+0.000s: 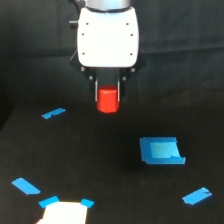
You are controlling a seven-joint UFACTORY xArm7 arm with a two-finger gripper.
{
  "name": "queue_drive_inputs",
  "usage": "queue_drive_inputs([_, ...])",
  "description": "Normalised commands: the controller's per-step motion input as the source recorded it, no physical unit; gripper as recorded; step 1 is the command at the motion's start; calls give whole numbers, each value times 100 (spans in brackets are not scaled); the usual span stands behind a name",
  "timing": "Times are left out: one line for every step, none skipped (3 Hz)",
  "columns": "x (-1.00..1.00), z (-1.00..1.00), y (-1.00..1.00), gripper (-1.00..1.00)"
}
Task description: Pick up the red object from the table
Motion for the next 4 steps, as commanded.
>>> queue_drive_inputs([-33, 63, -74, -80])
queue_drive_inputs([-49, 100, -35, -100])
queue_drive_inputs([-51, 56, -80, -89])
queue_drive_inputs([-46, -12, -51, -32])
